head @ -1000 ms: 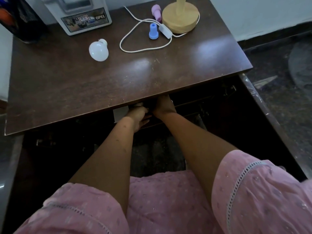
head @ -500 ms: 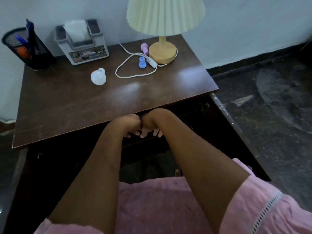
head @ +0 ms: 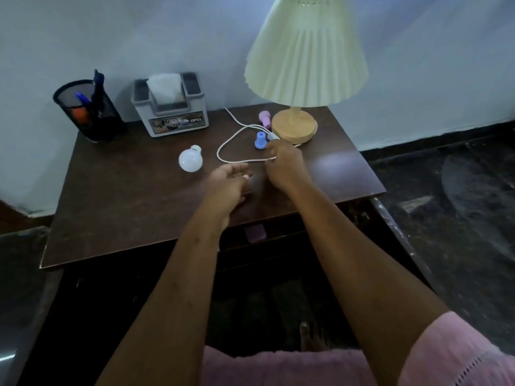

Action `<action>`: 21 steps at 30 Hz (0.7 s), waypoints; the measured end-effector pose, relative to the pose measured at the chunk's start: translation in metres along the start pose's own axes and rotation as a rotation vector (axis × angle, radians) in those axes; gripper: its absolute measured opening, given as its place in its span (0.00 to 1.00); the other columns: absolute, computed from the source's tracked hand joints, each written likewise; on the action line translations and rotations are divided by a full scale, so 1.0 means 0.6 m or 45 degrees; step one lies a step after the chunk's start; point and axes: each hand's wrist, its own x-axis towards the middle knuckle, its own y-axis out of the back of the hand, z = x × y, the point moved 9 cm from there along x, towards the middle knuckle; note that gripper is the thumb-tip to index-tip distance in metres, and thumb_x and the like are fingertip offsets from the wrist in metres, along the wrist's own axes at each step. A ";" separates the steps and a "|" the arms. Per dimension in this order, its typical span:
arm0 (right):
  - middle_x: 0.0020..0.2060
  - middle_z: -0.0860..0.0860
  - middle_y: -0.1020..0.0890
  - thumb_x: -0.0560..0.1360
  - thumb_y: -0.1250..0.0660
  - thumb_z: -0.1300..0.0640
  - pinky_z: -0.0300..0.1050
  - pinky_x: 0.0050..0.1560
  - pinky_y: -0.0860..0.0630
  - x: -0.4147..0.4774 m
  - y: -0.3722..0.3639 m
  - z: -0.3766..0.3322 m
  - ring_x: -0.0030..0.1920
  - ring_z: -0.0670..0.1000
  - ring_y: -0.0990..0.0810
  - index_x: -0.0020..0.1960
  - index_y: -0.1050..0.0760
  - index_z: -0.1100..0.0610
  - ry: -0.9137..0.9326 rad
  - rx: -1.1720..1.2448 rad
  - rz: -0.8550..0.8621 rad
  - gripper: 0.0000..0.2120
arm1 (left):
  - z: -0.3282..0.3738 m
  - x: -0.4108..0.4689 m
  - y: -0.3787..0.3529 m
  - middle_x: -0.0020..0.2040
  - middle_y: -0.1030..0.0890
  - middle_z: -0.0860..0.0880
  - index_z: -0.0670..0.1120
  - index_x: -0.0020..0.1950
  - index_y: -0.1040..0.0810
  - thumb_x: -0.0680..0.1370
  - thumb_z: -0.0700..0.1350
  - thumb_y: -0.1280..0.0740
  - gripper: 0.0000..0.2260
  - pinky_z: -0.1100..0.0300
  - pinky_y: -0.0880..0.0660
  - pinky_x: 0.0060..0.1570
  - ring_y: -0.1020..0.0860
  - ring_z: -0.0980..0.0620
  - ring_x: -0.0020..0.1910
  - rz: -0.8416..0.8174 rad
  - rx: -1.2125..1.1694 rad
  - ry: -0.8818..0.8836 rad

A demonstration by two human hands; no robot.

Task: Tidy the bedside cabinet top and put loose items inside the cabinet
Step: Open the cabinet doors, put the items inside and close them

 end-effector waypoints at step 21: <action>0.32 0.46 0.18 0.72 0.31 0.44 0.44 0.43 0.23 0.039 -0.036 -0.064 0.37 0.44 0.21 0.41 0.17 0.53 0.192 0.116 -0.378 0.13 | 0.041 0.051 0.024 0.48 0.17 0.47 0.49 0.55 0.21 0.73 0.37 0.37 0.14 0.47 0.21 0.51 0.19 0.49 0.47 0.326 0.132 -0.438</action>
